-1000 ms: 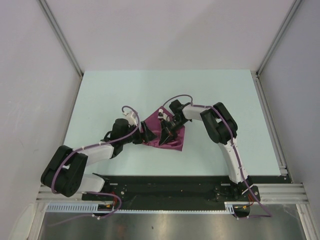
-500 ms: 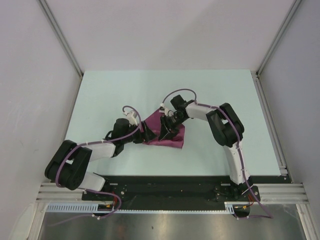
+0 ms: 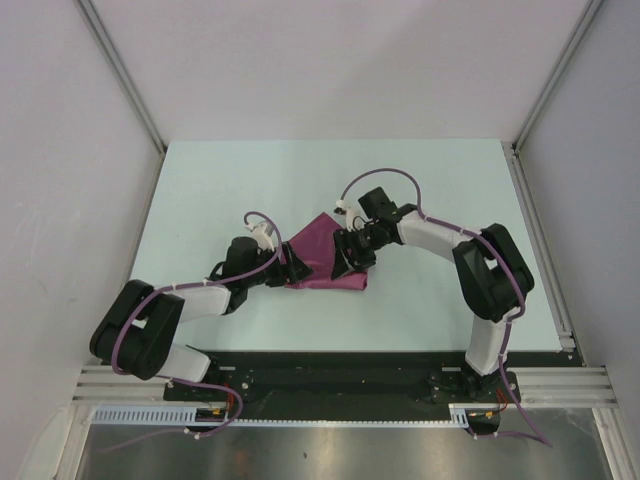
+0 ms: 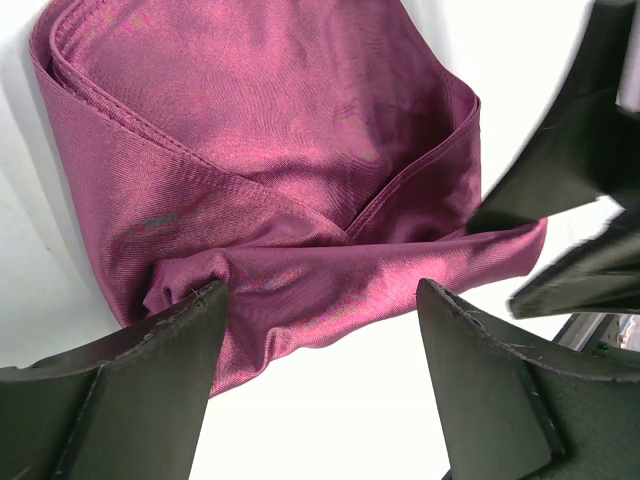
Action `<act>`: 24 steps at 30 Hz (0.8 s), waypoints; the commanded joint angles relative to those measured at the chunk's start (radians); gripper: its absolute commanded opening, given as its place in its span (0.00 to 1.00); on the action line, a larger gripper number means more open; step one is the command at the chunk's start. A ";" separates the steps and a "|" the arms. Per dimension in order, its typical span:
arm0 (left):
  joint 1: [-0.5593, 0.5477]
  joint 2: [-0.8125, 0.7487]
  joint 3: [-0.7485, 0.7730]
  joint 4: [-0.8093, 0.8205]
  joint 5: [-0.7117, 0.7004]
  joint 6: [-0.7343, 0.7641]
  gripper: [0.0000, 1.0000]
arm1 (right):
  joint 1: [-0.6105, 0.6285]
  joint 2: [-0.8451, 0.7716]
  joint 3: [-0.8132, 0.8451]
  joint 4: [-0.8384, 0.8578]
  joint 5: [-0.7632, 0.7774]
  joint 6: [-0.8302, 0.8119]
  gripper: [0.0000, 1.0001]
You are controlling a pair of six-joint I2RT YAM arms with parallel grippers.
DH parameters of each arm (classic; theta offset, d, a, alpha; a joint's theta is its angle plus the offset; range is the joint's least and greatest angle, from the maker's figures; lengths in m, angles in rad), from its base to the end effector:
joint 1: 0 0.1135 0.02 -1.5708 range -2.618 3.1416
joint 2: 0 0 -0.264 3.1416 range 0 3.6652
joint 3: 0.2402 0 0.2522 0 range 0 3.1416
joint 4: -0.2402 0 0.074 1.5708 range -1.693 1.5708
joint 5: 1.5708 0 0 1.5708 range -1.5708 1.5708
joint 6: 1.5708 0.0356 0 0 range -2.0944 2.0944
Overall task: Fold the napkin, place the utensils inside, and roll it up
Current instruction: Roll the napkin with the utensil
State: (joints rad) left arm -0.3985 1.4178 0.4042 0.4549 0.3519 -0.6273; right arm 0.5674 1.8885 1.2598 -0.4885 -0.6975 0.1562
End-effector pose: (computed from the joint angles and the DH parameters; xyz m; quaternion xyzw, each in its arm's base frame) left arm 0.2269 -0.1088 0.1413 -0.0140 0.8652 -0.3676 0.3407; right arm 0.3084 0.2236 0.1777 -0.2622 0.8808 0.3862 0.0798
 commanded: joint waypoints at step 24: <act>0.016 -0.060 -0.022 -0.119 -0.045 0.058 0.84 | 0.003 0.079 -0.088 -0.015 0.102 -0.027 0.08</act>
State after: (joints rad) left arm -0.3969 1.3781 0.4042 0.4099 0.3523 -0.6182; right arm 0.5823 1.9312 1.1816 -0.4759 -0.6006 0.1314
